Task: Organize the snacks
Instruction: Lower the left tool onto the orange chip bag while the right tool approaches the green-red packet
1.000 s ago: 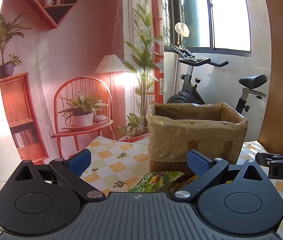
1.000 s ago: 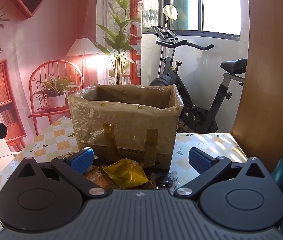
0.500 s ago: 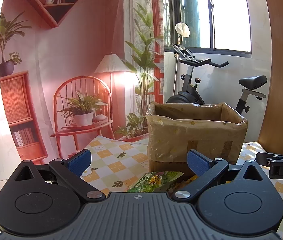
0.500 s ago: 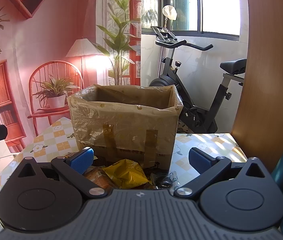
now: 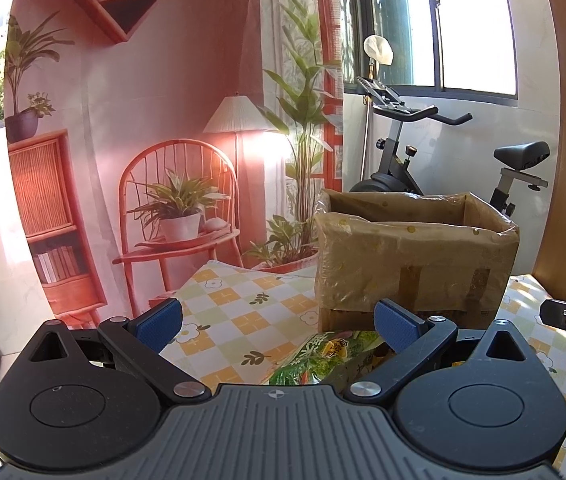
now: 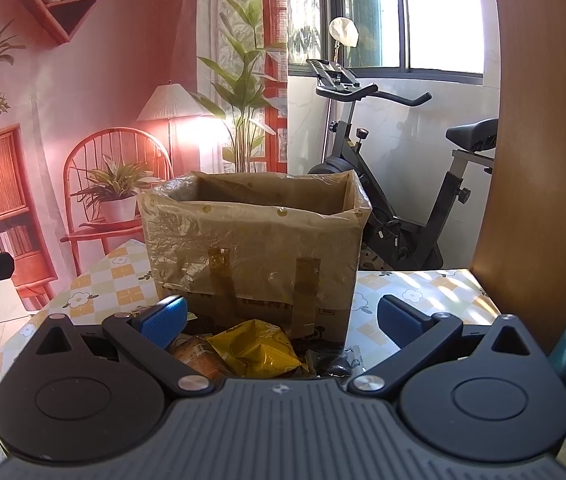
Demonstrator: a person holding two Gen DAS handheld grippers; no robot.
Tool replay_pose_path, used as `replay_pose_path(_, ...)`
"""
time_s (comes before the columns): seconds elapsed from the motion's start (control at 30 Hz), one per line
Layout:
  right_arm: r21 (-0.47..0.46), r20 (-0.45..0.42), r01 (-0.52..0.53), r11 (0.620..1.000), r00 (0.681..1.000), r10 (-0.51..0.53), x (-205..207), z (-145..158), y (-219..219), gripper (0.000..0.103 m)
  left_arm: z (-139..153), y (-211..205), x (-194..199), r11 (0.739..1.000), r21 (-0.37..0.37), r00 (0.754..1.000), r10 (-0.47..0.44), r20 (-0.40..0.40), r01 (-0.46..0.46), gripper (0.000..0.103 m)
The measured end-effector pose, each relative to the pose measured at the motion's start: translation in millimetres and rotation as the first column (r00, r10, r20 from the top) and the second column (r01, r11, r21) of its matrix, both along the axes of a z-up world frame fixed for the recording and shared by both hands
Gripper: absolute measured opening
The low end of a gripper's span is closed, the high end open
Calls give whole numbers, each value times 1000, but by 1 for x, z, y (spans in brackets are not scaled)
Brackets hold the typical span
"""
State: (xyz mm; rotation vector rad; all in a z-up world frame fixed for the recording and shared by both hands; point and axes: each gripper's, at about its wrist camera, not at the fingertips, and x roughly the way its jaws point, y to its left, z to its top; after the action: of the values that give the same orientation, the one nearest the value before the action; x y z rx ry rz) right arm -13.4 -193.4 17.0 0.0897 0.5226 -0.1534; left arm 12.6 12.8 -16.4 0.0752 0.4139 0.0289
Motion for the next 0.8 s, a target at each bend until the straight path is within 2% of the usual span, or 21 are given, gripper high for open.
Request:
replay_pose_path(0.27,14,-77,-29,999,997,30,5,-55,3,103,-33,16,16,998,-69,997,-1,-73,-5,102)
replay_pose_path(0.53,12,-192,-82,997,978,83,11,-103,4,103,-71,17,28,999,-44,987,-13,-162,6,102)
replay_pose_path(0.8,7,-275,-145,989,951,142,21,-131,11,103,-92,14,39,999,-43,974,-38,-224,29,98)
